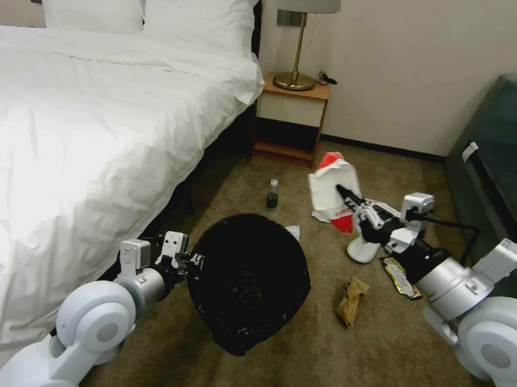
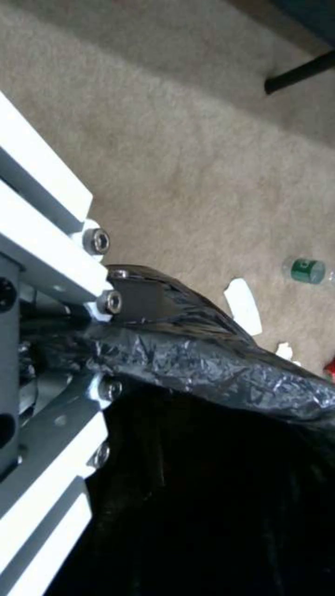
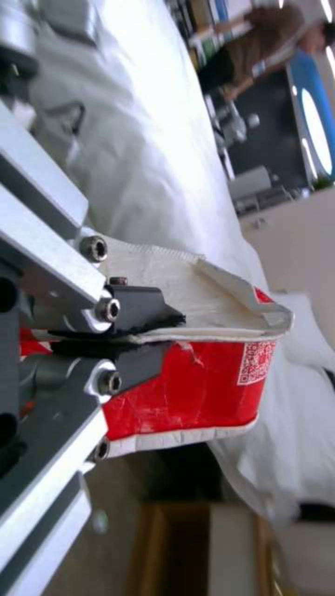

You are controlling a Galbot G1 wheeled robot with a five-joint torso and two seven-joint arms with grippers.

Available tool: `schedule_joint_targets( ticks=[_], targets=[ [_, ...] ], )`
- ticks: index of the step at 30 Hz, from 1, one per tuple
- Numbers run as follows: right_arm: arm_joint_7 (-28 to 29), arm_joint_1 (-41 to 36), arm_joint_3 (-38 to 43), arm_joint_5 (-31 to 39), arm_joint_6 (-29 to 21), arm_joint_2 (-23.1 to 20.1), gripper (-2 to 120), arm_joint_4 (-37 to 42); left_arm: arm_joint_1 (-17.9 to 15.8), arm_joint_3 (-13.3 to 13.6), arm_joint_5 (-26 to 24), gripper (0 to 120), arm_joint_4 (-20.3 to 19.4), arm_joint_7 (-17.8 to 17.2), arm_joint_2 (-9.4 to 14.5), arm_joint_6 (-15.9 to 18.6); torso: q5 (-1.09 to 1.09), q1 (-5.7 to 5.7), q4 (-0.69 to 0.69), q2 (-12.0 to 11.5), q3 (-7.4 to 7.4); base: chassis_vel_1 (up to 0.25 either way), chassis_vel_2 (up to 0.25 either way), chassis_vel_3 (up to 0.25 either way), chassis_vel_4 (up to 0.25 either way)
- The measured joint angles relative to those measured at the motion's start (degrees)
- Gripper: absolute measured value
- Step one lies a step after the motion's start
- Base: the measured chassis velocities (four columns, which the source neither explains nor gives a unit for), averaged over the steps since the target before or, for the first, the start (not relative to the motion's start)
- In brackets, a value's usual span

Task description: Pick up the trash bin, then pick up the garbage on the floor and place it into the trash bin.

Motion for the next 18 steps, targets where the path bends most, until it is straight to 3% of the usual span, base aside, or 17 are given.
schedule_joint_targets(
  ticks=[11, 13, 16, 18],
  targets=[
    [-0.2, 0.5, -11.3, -5.2, -0.2, 0.4, 0, -2.4, -1.8, 1.7, 0.0, 2, 0.6, -0.4, -1.3, 0.0, -0.01, 0.0, 0.0, 0.0, 0.0, 0.0, 0.0, 0.0, 0.0],
    [0.7, 0.4, -14.3, -6.1, -0.5, 0.9, 10, -3.3, -2.3, 1.7, -0.1, 2, 0.9, -0.4, -1.6, 0.0, -0.01, 0.0, -0.01, 0.0, 0.0, 0.0, 0.0, 0.0, 0.0],
    [1.2, 0.4, -15.4, -6.6, -0.7, 1.0, 14, -3.7, -2.5, 1.6, -0.1, 2, 0.9, -0.4, -1.8, 0.0, -0.01, 0.0, -0.01, 0.0, 0.0, 0.0, 0.0, 0.0, 0.0],
    [1.8, 0.5, -16.8, -7.5, -1.3, 1.1, 28, -4.2, -2.7, 1.6, -0.2, 2, 0.9, -0.3, -2.1, -0.1, -0.01, 0.01, 0.0, 0.0, 0.0, 0.0, 0.0, 0.0, 0.0]
  ],
)
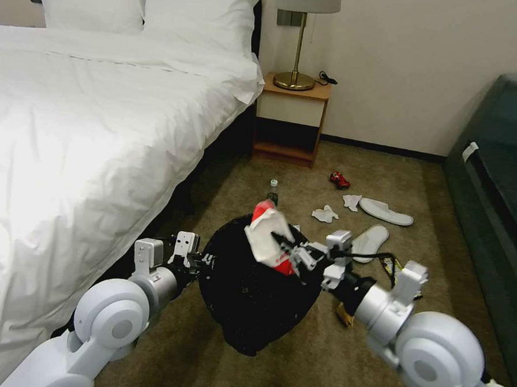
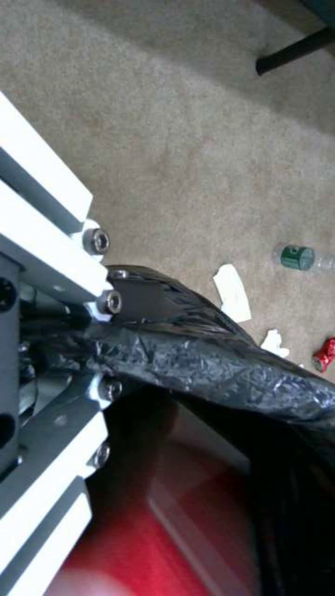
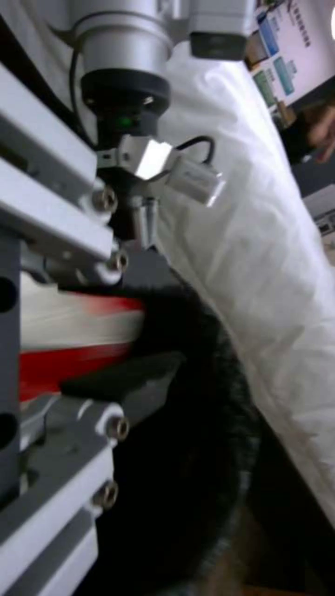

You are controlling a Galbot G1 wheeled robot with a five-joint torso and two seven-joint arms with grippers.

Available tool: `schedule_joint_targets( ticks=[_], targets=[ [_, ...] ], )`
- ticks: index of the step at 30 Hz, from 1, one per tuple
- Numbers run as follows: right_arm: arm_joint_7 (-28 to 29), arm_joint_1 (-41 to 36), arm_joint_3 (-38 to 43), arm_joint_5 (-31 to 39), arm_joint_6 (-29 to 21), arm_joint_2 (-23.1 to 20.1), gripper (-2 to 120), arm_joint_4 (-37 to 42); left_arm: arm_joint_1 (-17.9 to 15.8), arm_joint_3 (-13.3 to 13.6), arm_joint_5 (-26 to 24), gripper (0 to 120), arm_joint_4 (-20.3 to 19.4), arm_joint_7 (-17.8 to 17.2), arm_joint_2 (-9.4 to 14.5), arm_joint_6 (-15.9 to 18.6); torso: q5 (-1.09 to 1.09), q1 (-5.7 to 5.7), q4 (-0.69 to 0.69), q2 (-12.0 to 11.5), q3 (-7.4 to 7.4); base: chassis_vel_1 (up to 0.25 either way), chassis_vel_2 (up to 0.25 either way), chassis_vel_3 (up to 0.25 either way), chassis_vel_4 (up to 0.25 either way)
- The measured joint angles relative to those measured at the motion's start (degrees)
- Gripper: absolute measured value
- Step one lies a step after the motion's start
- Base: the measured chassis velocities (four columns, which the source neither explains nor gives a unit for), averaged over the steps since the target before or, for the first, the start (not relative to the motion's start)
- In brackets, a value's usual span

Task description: Pick up the trash bin, then pick up the garbage on the floor and place it into the trash bin.

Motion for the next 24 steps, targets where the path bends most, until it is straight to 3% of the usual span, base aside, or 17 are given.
schedule_joint_targets(
  ticks=[8, 12, 15, 19, 21, 24],
  targets=[
    [1.8, 0.6, 0.6, -0.7, -0.3, -0.2, 56, -0.2, -0.2, -0.3, -0.3, 2, -0.4, 0.1, 0.1, 0.0, 0.0, 0.0, 0.0, 0.0, 0.0, 0.0, 0.0, 0.0, 0.0],
    [1.9, 0.9, 1.0, -0.3, -0.4, -0.3, 64, -0.2, -0.4, -0.5, -0.5, 2, -0.4, 0.1, 0.2, 0.0, 0.0, 0.0, 0.0, 0.0, 0.0, 0.0, 0.0, 0.0, 0.0],
    [2.0, 1.3, 2.4, 0.3, -0.3, -0.6, 82, -0.1, -0.8, -0.6, -0.7, 2, -0.4, 0.1, 0.0, 0.0, 0.0, 0.0, 0.0, 0.0, 0.0, 0.0, 0.0, 0.0, 0.0],
    [2.1, 1.5, 4.3, 0.8, -0.1, -0.6, 90, 0.1, -0.9, -0.7, -0.8, 2, -0.3, 0.1, 0.0, 0.0, 0.0, 0.0, 0.0, 0.0, 0.0, 0.0, 0.0, 0.0, 0.0],
    [3.4, 2.0, 7.5, 1.7, 0.8, -0.6, 102, 0.6, -0.8, -1.6, -0.9, 2, -0.3, 0.1, -0.1, 0.0, 0.0, 0.0, 0.0, 0.0, 0.0, 0.0, 0.0, 0.0, 0.0],
    [6.4, 2.3, 9.8, 1.9, 2.0, -0.5, 108, 0.8, -0.2, -2.6, -0.6, 2, -0.3, 0.1, -0.1, 0.0, 0.0, 0.0, 0.0, 0.0, 0.0, 0.0, 0.0, 0.0, 0.0]
  ],
)
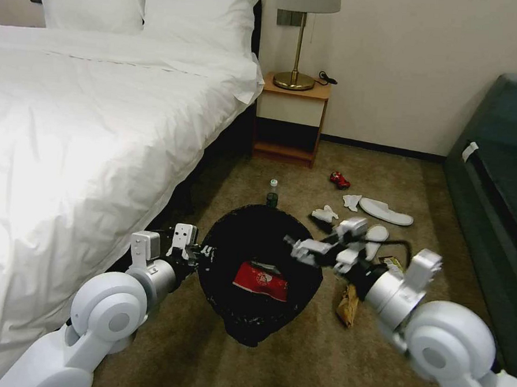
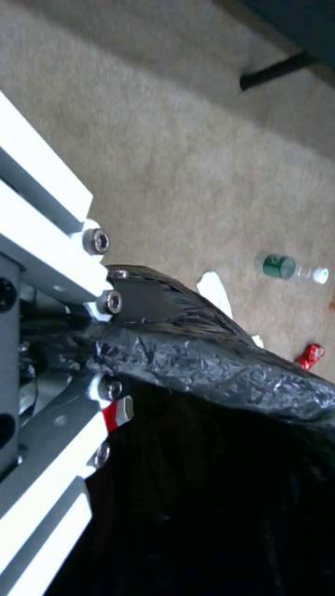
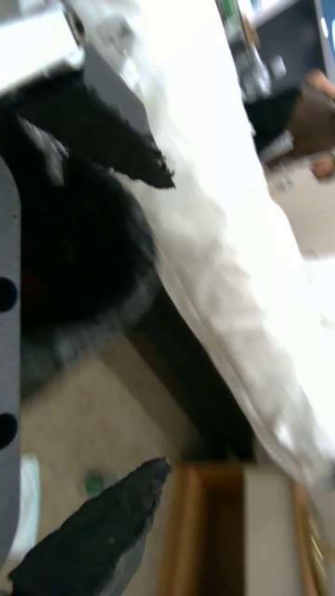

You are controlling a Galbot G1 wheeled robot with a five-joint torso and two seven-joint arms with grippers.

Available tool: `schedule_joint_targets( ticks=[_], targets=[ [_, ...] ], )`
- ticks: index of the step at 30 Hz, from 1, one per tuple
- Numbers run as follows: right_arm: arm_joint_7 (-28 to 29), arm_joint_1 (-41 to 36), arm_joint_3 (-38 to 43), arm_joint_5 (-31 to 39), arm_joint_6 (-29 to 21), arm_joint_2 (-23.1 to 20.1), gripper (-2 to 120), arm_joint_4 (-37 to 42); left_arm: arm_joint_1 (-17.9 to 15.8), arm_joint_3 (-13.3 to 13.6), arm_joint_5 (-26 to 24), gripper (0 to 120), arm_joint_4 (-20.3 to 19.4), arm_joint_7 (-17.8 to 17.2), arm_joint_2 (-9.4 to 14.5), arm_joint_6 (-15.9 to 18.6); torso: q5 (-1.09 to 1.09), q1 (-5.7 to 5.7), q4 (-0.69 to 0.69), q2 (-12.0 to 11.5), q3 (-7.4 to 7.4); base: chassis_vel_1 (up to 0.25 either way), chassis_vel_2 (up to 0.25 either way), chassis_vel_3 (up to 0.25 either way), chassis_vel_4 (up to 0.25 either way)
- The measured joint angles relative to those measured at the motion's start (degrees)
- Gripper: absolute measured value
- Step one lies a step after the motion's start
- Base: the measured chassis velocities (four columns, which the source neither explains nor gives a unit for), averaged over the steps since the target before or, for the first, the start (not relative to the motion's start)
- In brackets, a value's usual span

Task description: Pick up the trash bin, then pick up the garbage on the floor and place it into the trash bin.

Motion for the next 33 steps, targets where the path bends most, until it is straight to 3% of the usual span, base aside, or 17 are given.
schedule_joint_targets(
  ticks=[6, 9, 15, 18, 23, 26, 33],
  targets=[
    [3.0, -1.3, 4.2, -3.3, 2.5, 0.7, 113, -0.6, 1.2, -2.7, 1.8, 2, 0.0, 0.6, 0.7, 0.0, 0.0, 0.0, 0.01, 0.0, 0.0, 0.0, 0.0, 0.0, 0.0],
    [2.8, -3.6, 8.4, -9.3, 4.2, 2.5, 114, -2.0, 3.1, -6.1, 3.4, 2, -0.8, 1.4, 1.3, 0.0, 0.02, 0.0, -0.01, 0.0, 0.0, 0.0, 0.0, 0.0, 0.0],
    [2.4, -6.2, 13.1, -14.9, 4.8, 6.8, 111, -2.1, 4.4, -10.0, 4.0, 2, -0.7, 1.9, 1.4, 0.0, -0.01, 0.0, 0.02, 0.0, 0.0, 0.0, 0.0, 0.0, 0.0],
    [2.4, -7.1, 14.4, -16.1, 5.1, 8.6, 109, -2.1, 4.4, -10.7, 4.1, 2, -0.6, 1.9, 1.4, 0.0, 0.0, 0.0, 0.0, 0.0, 0.0, 0.0, 0.0, 0.0, 0.0],
    [2.0, -12.8, 18.3, -21.9, 12.3, 16.3, 101, -4.5, 5.0, -11.6, 4.4, 2, -1.4, 1.8, 1.3, 0.0, 0.02, 0.0, 0.0, 0.0, 0.0, 0.0, 0.0, 0.0, 0.0],
    [1.9, -14.9, 20.1, -22.2, 13.0, 18.5, 100, -4.5, 5.1, -11.6, 4.3, 2, -1.6, 1.8, 1.3, 0.0, 0.0, -0.01, -0.01, 0.0, -0.01, 0.0, 0.0, 0.0, 0.0],
    [1.9, -16.1, 21.6, -22.4, 13.4, 19.3, 100, -4.4, 5.2, -11.4, 4.3, 2, -2.0, 1.7, 0.5, 0.0, 0.0, -0.02, 0.0, 0.0, -0.01, -0.042, 0.036, 0.043, -0.047]
  ],
)
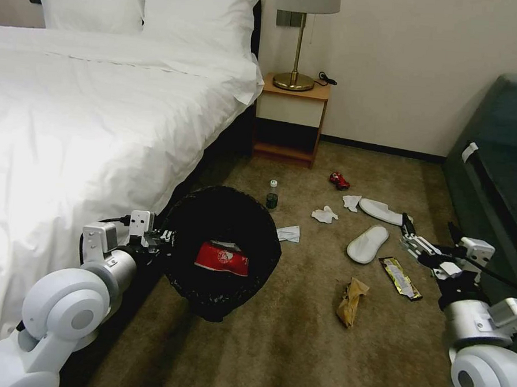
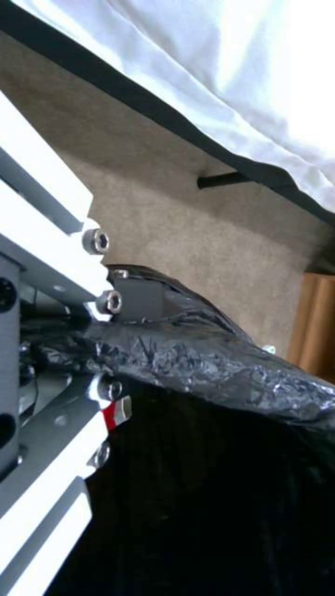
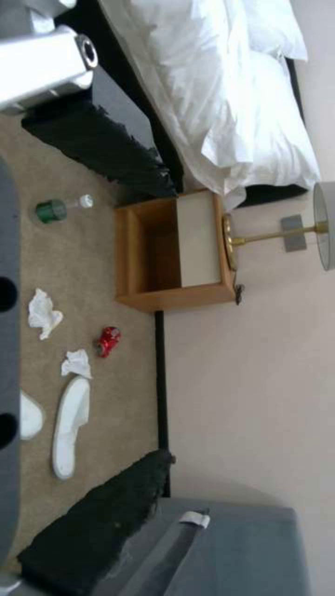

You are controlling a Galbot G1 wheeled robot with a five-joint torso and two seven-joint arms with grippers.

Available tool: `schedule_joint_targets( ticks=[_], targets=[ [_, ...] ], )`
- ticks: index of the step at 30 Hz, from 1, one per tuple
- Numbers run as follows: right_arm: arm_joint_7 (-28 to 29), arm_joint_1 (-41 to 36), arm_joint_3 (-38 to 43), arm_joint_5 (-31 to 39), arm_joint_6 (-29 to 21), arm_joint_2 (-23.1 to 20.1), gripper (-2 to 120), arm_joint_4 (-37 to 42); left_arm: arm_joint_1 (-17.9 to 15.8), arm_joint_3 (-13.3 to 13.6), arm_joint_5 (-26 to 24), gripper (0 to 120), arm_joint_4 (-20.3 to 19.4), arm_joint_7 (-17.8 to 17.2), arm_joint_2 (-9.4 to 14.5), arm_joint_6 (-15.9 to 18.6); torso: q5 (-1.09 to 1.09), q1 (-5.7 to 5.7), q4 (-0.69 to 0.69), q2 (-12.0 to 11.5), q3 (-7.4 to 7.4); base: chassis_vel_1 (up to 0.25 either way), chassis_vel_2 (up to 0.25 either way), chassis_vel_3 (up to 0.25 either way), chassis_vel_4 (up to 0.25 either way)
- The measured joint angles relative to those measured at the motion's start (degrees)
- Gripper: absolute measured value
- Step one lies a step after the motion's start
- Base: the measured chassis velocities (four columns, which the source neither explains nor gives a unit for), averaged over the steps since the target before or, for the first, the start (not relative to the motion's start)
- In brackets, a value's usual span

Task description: Pick up the trash bin, then pick up the garbage on the floor and place it into the trash bin.

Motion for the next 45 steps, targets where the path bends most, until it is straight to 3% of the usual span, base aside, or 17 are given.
schedule_joint_targets(
  ticks=[31, 45],
  targets=[
    [1.3, -1.9, -5.6, -1.5, -1.3, 1.7, 100, -0.3, 2.1, -0.6, 0.6, 2, -2.5, 0.0, -0.4, 0.0, 0.0, 0.03, -0.01, 0.0, 0.02, -0.126, 0.113, 0.115, -0.122],
    [2.9, -0.4, -8.6, -2.7, -1.7, 1.7, 100, -11.6, 4.6, -1.8, 0.7, 2, -4.4, 0.0, -0.4, 0.0, 0.0, 0.01, 0.01, 0.0, 0.01, -0.002, 0.007, 0.008, -0.004]
  ],
)
